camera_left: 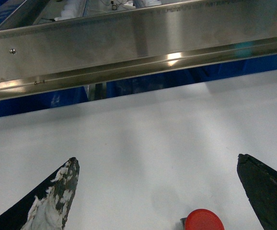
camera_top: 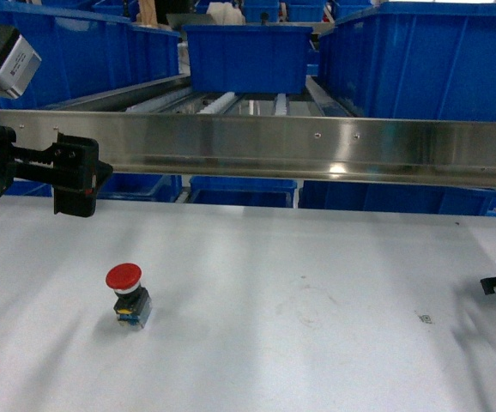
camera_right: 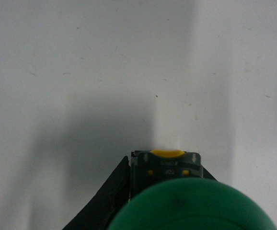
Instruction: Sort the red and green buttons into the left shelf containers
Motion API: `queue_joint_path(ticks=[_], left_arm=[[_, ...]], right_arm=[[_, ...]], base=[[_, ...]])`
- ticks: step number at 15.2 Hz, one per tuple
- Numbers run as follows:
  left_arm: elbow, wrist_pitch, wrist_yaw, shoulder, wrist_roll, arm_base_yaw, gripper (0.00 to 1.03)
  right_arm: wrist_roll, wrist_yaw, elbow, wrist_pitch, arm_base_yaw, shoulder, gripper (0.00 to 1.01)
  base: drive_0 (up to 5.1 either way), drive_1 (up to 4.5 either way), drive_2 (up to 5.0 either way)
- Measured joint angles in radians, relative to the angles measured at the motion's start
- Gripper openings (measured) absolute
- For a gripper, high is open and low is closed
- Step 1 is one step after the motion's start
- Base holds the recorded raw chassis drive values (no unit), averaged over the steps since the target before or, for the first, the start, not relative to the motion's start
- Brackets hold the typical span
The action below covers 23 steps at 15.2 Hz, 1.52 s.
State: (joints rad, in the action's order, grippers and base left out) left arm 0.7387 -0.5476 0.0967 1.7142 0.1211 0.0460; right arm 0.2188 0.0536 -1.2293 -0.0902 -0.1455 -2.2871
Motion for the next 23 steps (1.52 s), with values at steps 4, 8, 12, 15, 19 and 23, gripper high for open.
queue_joint_path(ticks=[4,8,12,15,19,23], left_arm=[[0.000,0.000,0.000,0.000,0.000,0.000,0.98],[0.000,0.000,0.000,0.000,0.000,0.000,0.98],[0.000,0.000,0.000,0.000,0.000,0.000,0.98],[0.000,0.000,0.001,0.000,0.000,0.000,0.98],[0.000,0.000,0.000,0.000,0.000,0.000,0.98],[0.000,0.000,0.000,0.000,0.000,0.001,0.98]], right_arm=[[-0.002,0.014,0.014,-0.037,-0.013,0.000,0.28],[-0.116,0.084,0.182,-0.266,-0.012,0.179,0.28],[-0.299,0.106,0.379,-0.536,-0.025,0.569,0.28],[-0.368,0.124,0.605,-0.537,-0.034,0.848,0.28],[-0.375,0.221,0.758,-0.294,-0.099,1.182,0.28],[-0.349,0.243,0.782,-0.266,-0.097,1.214,0.28]], base=[[0.0,0.00,0.0],[0.0,0.00,0.0],[0.0,0.00,0.0],[0.0,0.00,0.0],[0.0,0.00,0.0],[0.0,0.00,0.0]])
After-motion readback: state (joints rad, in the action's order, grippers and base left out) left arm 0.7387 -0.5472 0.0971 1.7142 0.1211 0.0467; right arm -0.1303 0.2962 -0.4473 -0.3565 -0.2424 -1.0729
